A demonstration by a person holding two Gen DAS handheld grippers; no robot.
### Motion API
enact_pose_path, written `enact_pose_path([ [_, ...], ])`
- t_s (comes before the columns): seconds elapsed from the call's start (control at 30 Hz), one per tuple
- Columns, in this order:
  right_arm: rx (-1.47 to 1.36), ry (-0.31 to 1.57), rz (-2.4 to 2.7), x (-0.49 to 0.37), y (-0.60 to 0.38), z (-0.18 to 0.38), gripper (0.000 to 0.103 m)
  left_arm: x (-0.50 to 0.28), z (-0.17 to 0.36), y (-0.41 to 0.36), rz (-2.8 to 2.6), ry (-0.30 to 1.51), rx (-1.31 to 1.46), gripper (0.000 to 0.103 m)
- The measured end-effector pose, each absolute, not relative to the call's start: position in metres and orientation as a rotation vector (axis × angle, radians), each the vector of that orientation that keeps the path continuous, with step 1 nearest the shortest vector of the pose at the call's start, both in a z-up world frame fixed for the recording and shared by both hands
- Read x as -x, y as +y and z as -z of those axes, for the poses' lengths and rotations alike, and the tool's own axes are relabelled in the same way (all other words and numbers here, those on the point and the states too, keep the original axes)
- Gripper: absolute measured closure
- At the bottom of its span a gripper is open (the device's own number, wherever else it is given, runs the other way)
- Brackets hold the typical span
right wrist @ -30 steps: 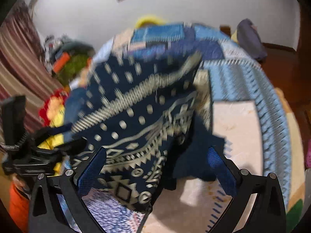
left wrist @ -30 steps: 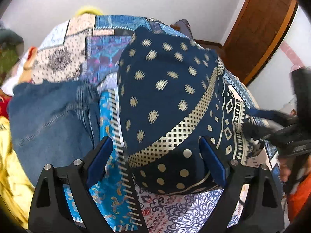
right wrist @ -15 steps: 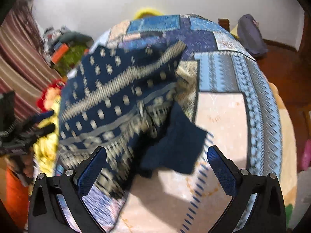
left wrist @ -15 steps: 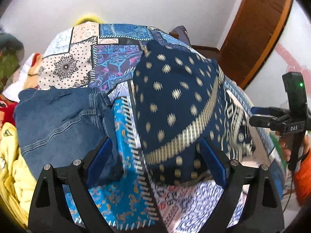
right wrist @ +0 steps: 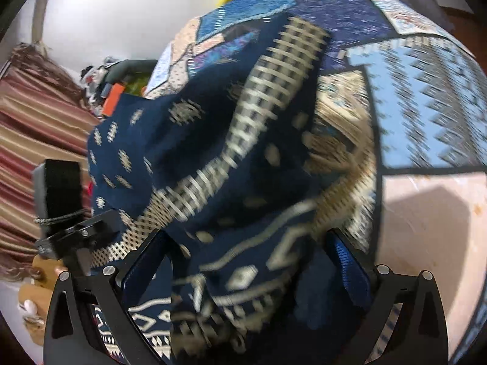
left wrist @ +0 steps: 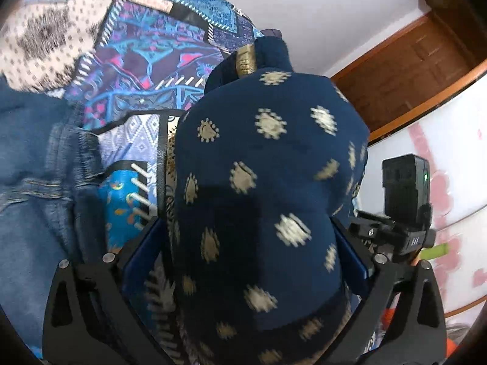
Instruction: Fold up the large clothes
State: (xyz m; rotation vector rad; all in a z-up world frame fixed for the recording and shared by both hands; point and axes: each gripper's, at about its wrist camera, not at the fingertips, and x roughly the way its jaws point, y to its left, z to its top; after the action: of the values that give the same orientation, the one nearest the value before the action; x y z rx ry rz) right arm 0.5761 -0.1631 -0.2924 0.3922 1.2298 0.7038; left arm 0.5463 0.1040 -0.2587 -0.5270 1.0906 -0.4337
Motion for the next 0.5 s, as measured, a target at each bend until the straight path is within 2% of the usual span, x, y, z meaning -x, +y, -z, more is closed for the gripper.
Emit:
enact_pose_path([
  [0.03,-0.387,1.215,-0.710,-0.578,-0.159,0.292,0.002,-0.549,0.262,0.106,0.438,1.079,0.552,0.000],
  [0.07,-0.385,1.201,-0.718,-0.580,-0.156,0.292,0.004,-0.551,0.264,0.108,0.445,1.062,0.571,0.006],
  [0.1,-0.391,1.190,-0.732,-0.582,-0.154,0.291,0.018,-0.552,0.265,0.109,0.456,1.051,0.584,0.016],
  [0.13,-0.411,1.187,-0.761,-0.583,-0.153,0.291,0.033,-0.552,0.265,0.109,0.463,1.041,0.599,0.018],
  [0.23,-0.479,1.197,-0.793,-0.587,-0.149,0.290,0.052,-0.545,0.259,0.110,0.448,1.012,0.591,0.032],
  [0.27,-0.476,1.194,-0.792,-0.585,-0.147,0.289,0.056,-0.541,0.255,0.109,0.450,1.005,0.582,0.039],
  [0.3,-0.459,1.184,-0.790,-0.583,-0.144,0.283,0.064,-0.537,0.250,0.110,0.450,0.999,0.571,0.045],
  [0.33,-0.437,1.168,-0.792,-0.580,-0.142,0.276,0.069,-0.531,0.243,0.109,0.444,0.987,0.549,0.046],
  [0.4,-0.416,1.145,-0.806,-0.572,-0.138,0.261,0.076,-0.520,0.227,0.111,0.435,0.956,0.509,0.051],
  [0.5,-0.398,1.100,-0.848,-0.559,-0.122,0.230,0.077,-0.502,0.201,0.123,0.445,0.894,0.505,0.056],
])
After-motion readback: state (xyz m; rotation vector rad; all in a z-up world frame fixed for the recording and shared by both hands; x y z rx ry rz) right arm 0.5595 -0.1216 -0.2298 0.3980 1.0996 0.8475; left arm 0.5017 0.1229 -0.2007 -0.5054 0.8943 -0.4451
